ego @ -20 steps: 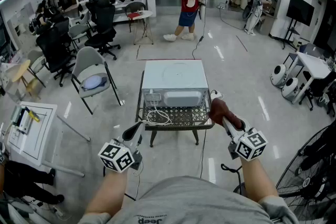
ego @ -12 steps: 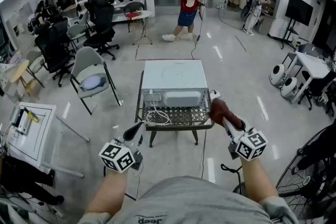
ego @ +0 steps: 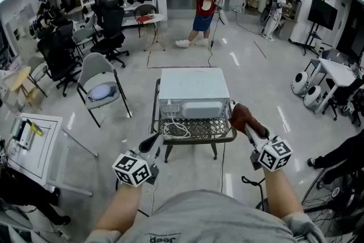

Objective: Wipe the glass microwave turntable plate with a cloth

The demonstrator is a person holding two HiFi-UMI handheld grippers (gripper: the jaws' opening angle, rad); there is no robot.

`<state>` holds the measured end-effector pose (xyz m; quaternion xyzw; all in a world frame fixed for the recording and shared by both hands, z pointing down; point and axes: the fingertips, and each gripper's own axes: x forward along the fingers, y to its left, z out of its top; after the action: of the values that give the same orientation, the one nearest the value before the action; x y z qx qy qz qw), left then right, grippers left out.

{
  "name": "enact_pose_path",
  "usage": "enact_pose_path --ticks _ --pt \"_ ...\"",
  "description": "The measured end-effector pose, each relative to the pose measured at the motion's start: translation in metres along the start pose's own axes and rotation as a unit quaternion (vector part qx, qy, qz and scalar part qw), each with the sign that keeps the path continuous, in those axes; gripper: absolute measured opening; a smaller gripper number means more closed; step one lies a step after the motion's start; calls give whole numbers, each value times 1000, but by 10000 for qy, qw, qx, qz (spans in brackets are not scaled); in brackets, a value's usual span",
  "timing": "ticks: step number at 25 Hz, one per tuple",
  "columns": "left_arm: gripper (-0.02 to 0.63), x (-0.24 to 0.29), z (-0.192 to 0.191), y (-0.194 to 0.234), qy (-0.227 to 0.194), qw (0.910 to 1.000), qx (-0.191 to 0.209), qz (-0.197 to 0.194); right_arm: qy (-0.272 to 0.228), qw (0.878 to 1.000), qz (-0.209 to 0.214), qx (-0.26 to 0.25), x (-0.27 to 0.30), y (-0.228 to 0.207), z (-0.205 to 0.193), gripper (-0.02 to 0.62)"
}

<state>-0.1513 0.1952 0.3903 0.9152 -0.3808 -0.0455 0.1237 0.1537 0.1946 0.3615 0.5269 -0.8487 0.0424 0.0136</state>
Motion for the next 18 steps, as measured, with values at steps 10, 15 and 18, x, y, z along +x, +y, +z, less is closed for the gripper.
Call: enact_pose_path --ticks 10,15,18 --pt "0 -30 10 36 124 9994 108 -305 -56 9993 -379 25 29 24 10 81" --pt "0 -36 13 54 119 9992 108 -358 5 9992 -402 33 47 35 5 81" --pt "0 -31 13 63 104 9994 47 -337 37 9993 -372 33 58 34 4 81"
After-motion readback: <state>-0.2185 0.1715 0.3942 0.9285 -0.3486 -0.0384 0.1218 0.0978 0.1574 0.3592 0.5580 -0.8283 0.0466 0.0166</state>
